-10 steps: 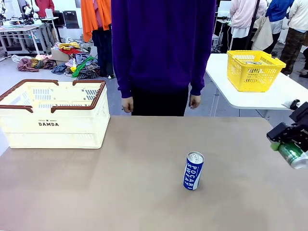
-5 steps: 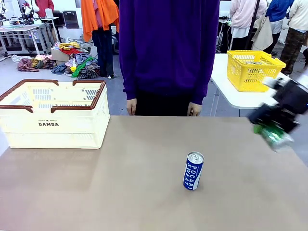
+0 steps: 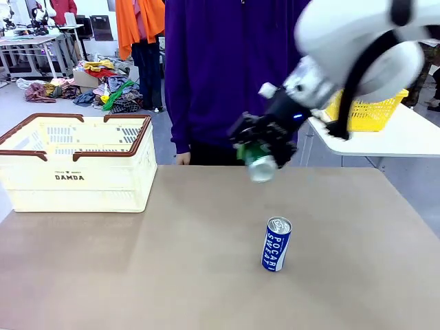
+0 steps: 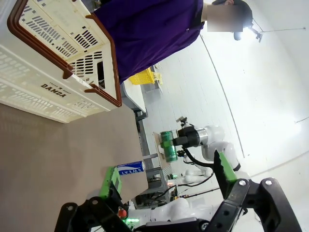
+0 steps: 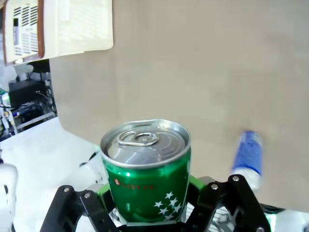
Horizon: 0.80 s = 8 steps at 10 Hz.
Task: Place the drinks into the Shopping basket.
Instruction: Pick up one drink and place it into the Shopping basket.
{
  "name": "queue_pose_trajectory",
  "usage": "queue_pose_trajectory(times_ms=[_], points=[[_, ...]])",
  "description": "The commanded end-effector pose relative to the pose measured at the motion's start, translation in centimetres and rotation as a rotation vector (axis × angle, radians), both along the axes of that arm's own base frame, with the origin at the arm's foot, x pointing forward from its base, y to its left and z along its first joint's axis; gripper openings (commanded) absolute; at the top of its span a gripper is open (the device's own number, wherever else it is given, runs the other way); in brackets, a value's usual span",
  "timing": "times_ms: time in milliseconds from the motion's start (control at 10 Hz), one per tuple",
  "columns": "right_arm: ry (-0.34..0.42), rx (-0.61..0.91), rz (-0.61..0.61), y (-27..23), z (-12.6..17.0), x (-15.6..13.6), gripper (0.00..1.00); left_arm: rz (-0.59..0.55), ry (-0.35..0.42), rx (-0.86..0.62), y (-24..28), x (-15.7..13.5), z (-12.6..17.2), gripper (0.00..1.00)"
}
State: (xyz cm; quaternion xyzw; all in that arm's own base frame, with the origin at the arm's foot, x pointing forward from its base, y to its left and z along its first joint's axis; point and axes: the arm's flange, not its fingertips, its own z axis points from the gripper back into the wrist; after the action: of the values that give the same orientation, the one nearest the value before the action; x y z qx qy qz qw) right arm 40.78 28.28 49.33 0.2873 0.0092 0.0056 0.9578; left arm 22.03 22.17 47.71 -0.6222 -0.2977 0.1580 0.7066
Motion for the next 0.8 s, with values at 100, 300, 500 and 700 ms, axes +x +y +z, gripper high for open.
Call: queue_pose_trajectory(times_ms=[100, 300, 500, 700], points=[[0.085, -0.062, -0.082, 8.4, -4.6, 1.6, 0.00, -0.014, -0.004, 0.010, 0.2, -0.4, 0.0, 1.00], [0.144, -0.026, 0.021, 9.8, -6.2, 1.3, 0.00, -0.014, -0.004, 0.010, 0.2, -0.4, 0.0, 1.00], [0.097, -0.044, -0.046, 8.9, -7.0, 0.3, 0.00, -0.014, -0.004, 0.010, 0.2, -0.4, 0.0, 1.00], [0.097, -0.044, -0.046, 8.9, -7.0, 0.3, 0.00, -0.014, -0.004, 0.010, 0.2, -0.4, 0.0, 1.00]])
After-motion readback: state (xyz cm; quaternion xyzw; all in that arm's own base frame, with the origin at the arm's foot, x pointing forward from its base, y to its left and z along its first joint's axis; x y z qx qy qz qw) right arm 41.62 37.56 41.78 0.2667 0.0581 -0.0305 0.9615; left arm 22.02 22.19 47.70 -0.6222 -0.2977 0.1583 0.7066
